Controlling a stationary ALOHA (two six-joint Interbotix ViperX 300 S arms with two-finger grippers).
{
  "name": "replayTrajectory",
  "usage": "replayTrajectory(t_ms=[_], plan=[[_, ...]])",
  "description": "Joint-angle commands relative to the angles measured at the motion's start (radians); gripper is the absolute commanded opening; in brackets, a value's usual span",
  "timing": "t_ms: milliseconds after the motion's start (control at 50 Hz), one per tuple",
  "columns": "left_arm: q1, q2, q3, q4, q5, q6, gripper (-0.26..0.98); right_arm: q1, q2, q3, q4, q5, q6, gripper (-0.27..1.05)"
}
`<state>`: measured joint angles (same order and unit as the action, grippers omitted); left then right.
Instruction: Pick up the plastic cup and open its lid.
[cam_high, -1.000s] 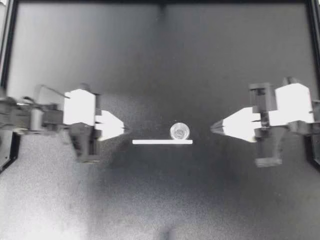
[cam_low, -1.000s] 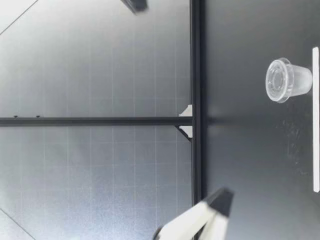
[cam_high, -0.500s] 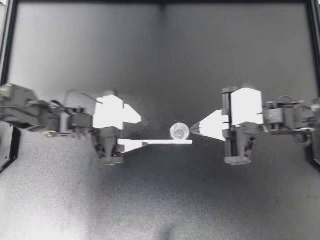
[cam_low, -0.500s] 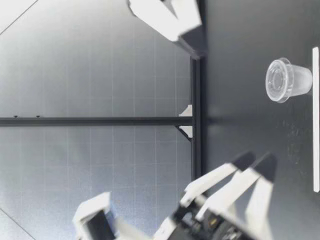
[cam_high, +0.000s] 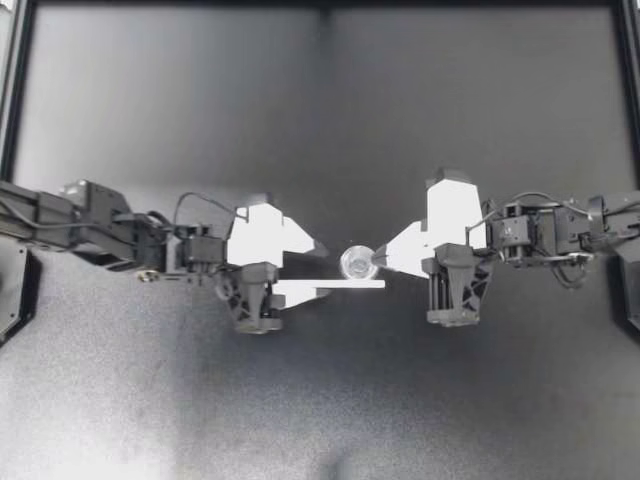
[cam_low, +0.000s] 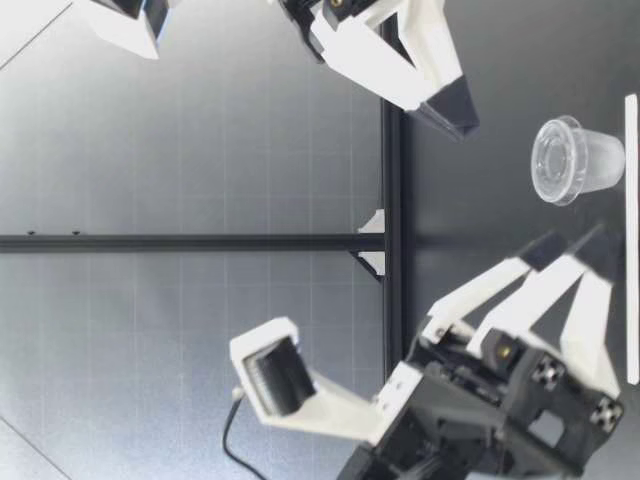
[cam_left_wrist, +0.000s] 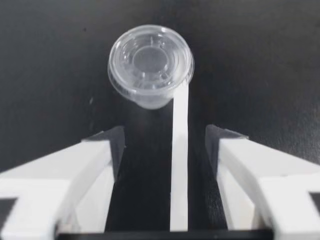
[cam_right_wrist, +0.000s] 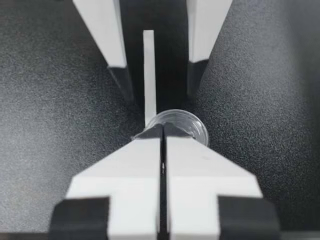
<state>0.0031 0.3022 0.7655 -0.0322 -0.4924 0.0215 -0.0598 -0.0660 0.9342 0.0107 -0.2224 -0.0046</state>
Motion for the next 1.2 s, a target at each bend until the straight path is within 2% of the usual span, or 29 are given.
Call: replayTrajectory(t_ms=[0,200,820,1180], plan=[[0.008,0.009,-0.040,0.003,-0.015,0.002,0.55,-0.014,-0.003,-0.020,0.002,-0.002,-0.002,-0.20],[0.017,0.060,-0.078,0.003,-0.015,0.003,0.55,-0.014,0.031,-0.035,-0.002,0.012,-0.003,-0.20],[0.021,0.095,-0.132,0.003,-0.020,0.025,0.49,-0.014,0.095,-0.058,-0.008,0.043,-0.005,-0.20],[0.020,0.089,-0.137,0.005,-0.020,0.025,0.49,-0.038,0.135,-0.049,-0.006,0.110,0.003,-0.20]])
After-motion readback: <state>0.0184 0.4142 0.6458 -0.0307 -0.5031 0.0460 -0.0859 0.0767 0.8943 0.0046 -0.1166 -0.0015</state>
